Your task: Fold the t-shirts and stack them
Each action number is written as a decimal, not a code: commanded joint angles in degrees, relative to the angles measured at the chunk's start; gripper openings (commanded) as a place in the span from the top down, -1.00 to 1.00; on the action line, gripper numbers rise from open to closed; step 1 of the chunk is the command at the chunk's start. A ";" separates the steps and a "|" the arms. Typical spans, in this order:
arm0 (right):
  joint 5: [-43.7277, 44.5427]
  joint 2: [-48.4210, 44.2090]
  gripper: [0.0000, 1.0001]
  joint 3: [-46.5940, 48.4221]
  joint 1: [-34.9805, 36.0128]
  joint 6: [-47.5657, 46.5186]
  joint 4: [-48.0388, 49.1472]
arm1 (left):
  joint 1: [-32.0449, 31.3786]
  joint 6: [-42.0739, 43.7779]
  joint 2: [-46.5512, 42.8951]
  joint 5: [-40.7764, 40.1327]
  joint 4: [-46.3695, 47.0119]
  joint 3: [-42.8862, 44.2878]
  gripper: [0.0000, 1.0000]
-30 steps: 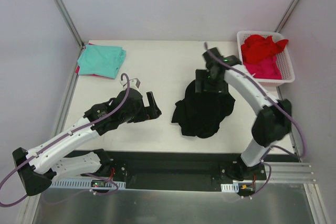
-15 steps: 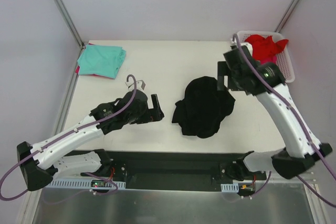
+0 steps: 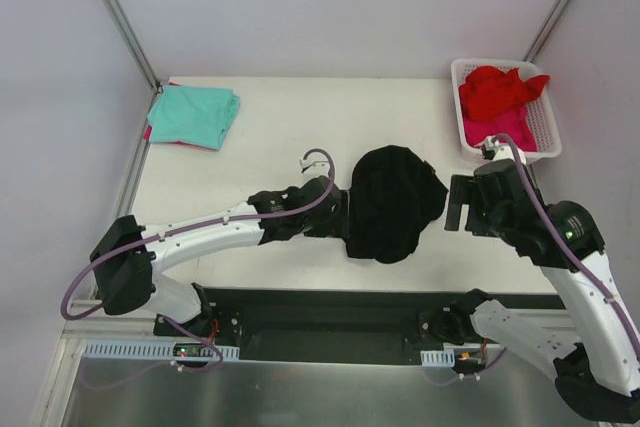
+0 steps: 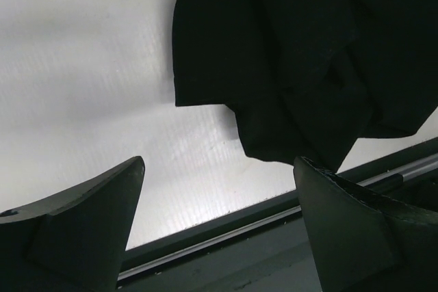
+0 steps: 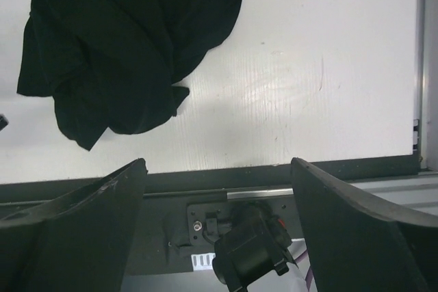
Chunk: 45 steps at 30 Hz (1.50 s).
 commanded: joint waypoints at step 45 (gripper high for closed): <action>-12.07 -13.76 -0.66 -8.28 1.41 -1.05 0.36 | 1.01 -22.72 10.03 -13.91 17.36 -10.18 -0.15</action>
